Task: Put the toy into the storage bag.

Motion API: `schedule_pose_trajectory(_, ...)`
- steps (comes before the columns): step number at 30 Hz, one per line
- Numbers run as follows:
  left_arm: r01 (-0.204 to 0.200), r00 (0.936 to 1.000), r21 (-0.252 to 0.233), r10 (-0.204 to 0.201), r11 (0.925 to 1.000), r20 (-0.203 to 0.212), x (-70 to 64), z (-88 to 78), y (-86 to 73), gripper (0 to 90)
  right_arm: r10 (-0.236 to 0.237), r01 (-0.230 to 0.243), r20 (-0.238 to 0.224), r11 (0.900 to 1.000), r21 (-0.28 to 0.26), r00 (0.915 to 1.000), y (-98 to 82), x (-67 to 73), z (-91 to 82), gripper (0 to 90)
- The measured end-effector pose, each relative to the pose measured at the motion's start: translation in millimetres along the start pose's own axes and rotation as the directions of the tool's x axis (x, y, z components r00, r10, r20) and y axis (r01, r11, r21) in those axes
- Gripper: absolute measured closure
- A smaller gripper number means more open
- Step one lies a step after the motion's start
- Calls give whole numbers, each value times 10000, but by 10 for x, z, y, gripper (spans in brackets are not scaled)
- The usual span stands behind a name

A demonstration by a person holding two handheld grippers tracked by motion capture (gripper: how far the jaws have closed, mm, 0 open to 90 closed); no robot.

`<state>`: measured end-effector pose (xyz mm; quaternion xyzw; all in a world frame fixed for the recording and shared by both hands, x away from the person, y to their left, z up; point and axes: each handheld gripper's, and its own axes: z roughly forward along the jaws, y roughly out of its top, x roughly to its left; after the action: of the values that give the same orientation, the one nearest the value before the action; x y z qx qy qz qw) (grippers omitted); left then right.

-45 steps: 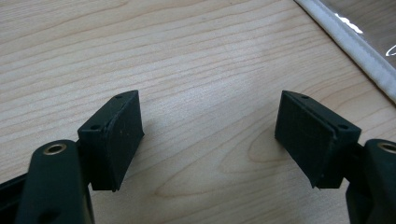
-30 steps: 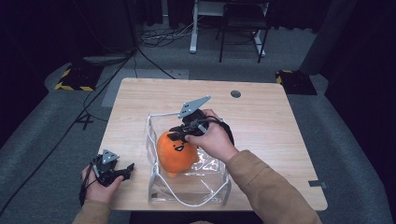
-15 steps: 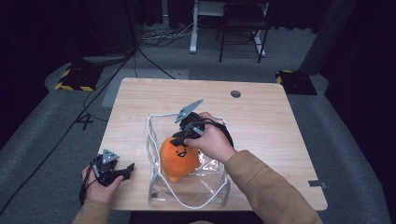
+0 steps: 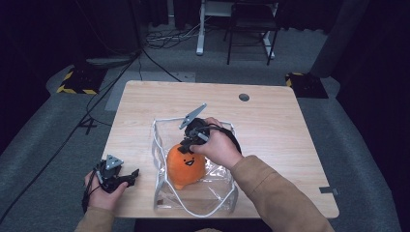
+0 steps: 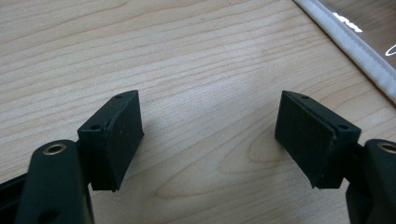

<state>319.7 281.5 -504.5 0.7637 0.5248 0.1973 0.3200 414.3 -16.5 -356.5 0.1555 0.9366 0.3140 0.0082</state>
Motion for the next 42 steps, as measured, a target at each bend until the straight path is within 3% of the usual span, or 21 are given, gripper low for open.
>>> schedule_pose_trajectory(10, 0, 10000, -3, 0, 10000, 9, 1, 0, 0, 236, 180, -180, 29, 9998, 57, 9998, -31, -17, -2, 648)
schedule_pose_trajectory(17, -37, 10000, 3, 37, 10000, -7, 3, -1, 1, 236, 148, -148, 193, 9999, 18, 9997, -47, 6, -32, 532)
schedule_pose_trajectory(25, -34, 10000, 3, 34, 10000, -8, 3, -1, 1, 236, 164, -149, 275, 9985, -525, 9995, -39, 4, -120, 474)
schedule_pose_trajectory(35, -41, 10000, 3, 41, 10000, -12, 3, 0, 1, 237, 50, -4, 347, 9912, -1323, 9994, 5, 48, -407, 470)
schedule_pose_trajectory(42, 36, 10000, -11, -36, 10000, 10, -3, 6, 3, 236, -89, 167, 370, 9760, -2173, 9993, 65, 112, -749, 470)
